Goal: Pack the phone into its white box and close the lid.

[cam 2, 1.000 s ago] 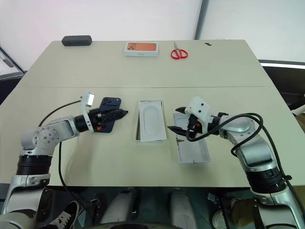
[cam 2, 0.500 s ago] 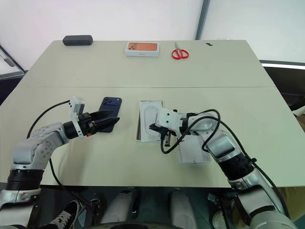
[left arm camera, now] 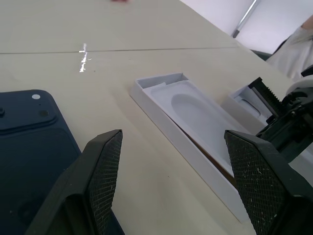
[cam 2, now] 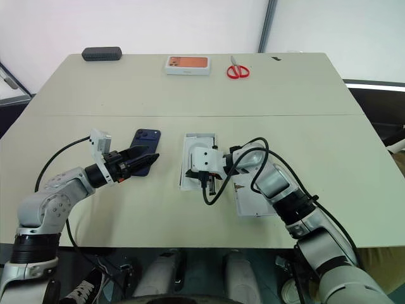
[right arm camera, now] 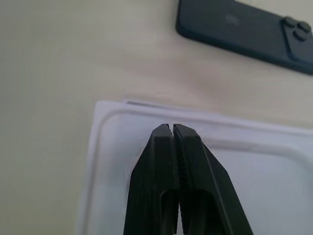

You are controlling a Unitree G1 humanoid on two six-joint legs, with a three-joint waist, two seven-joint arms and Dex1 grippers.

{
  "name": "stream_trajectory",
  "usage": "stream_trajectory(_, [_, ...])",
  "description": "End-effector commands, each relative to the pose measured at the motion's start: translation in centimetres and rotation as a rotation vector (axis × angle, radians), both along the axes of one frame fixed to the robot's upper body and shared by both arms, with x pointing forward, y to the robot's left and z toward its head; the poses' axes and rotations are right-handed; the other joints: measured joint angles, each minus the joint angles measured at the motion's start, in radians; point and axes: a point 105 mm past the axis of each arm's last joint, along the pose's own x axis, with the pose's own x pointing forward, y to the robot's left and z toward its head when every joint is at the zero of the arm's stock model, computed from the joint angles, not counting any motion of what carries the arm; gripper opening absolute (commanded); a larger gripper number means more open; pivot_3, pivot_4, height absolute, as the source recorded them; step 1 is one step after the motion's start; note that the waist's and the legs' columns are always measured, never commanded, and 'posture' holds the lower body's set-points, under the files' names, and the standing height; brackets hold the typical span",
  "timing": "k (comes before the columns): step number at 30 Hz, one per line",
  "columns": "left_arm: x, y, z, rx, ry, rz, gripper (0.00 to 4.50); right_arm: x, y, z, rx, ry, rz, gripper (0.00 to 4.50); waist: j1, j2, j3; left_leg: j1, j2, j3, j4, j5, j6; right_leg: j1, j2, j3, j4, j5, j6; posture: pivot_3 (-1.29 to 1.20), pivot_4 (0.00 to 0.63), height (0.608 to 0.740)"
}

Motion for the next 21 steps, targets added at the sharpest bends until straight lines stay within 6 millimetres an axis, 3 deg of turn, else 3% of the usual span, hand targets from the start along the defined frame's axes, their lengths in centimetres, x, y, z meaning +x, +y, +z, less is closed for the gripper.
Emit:
stream_trajectory(1, [-0.1,-0.1,1.5,-0.007,-0.059,0.005,3.53,0.7,-0.1,0.8,0.018,-0.041,-0.009,0.14,0.001,0.000,0.000,0.000,0.000,0.000,0.000,0.000,0.000,0.000,0.000,0.000,0.000,0.000,0.000,0.00,0.150,0.740])
stream_trajectory(7, [0.0,0.0,1.4,0.003,-0.058,0.019,3.53,1.5,-1.2,-0.1,-0.023,-0.066,-0.043,0.14,-0.001,0.000,0.000,0.000,-0.001,0.000,0.000,0.000,0.000,0.000,0.000,0.000,0.000,0.000,0.000,0.00,0.150,0.740])
stream_trajectory(13, [0.2,-0.3,1.2,0.003,-0.062,0.027,3.53,3.1,-0.8,0.0,0.024,-0.103,-0.113,0.14,-0.004,0.000,0.000,0.000,-0.001,0.000,0.000,0.000,0.000,0.000,0.001,0.000,0.000,0.000,0.000,0.00,0.150,0.740])
stream_trajectory(21, [0.4,-0.1,1.2,0.010,-0.064,0.031,3.53,2.6,0.0,1.0,0.084,-0.088,-0.090,0.14,-0.003,0.000,0.000,0.000,-0.001,0.000,0.000,0.000,0.000,0.000,0.001,0.000,0.000,0.000,0.000,0.00,0.150,0.740])
